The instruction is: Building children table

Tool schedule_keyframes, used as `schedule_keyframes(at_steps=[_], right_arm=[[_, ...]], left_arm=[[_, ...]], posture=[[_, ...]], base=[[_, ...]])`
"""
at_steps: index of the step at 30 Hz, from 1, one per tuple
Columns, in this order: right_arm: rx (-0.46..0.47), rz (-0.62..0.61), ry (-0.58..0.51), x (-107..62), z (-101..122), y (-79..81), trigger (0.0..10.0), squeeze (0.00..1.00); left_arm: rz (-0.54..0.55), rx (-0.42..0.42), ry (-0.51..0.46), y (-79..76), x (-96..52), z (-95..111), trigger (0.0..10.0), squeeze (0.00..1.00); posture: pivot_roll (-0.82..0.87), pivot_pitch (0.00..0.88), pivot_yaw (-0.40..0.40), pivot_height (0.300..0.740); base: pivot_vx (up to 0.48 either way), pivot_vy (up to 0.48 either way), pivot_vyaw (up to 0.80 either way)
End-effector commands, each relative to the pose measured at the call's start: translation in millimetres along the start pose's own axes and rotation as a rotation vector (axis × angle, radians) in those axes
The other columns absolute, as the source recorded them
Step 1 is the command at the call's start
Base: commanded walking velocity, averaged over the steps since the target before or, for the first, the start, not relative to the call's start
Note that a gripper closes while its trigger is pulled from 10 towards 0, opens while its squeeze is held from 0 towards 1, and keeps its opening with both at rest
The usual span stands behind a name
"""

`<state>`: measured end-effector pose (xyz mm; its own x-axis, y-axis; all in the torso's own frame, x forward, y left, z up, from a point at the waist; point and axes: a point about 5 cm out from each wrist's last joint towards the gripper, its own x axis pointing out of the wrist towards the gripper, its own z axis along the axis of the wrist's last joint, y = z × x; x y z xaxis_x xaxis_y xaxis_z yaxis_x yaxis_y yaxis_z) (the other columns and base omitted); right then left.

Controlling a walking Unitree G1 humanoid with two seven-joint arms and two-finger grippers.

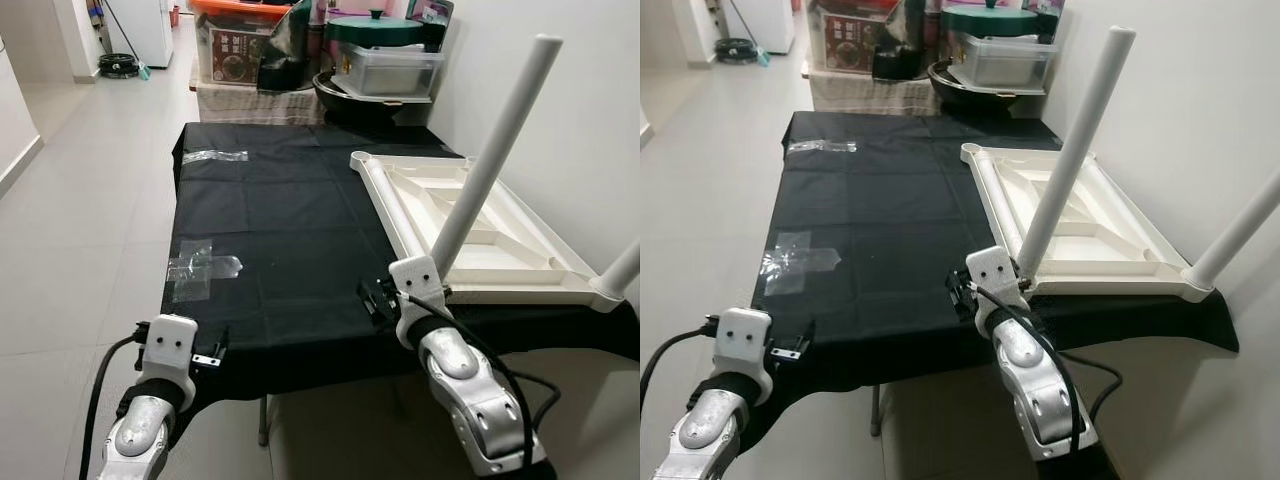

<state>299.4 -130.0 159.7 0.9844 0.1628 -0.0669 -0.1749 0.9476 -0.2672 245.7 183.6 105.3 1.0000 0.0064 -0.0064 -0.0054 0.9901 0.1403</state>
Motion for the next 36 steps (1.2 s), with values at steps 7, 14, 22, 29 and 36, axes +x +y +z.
schedule_keyframes(at_steps=[7,14,22,29,36], right_arm=[[0.042,0.094,-0.094,6.6,17.8,12.8,10.0,0.0],[0.036,0.087,-0.106,15.5,21.7,9.5,10.0,0.0],[0.061,0.082,-0.132,23.0,29.4,9.8,10.0,0.0],[0.022,0.127,-0.143,25.4,30.2,18.5,10.0,0.0],[0.025,0.114,-0.139,29.8,29.4,19.5,10.0,0.0]], left_arm=[[0.034,-0.014,-0.01,3.1,5.5,4.9,10.0,0.0],[0.043,-0.014,-0.022,4.3,8.7,8.8,10.0,0.0],[0.042,-0.036,-0.049,3.6,9.2,13.5,10.0,0.0],[0.057,-0.053,-0.066,5.5,12.0,17.9,10.0,0.0],[0.075,-0.061,-0.089,10.4,15.7,23.6,10.0,0.0]], posture=[[0.01,0.0,-0.089,0.74],[0.01,0.0,-0.089,0.74],[0.02,0.0,-0.089,0.74],[0.03,0.0,-0.087,0.74],[0.03,0.0,-0.09,0.74]], base=[[0.0,0.0,0.0],[0.0,0.0,0.0],[0.0,0.0,0.0],[0.0,0.0,0.22],[0.0,0.0,0.64]])
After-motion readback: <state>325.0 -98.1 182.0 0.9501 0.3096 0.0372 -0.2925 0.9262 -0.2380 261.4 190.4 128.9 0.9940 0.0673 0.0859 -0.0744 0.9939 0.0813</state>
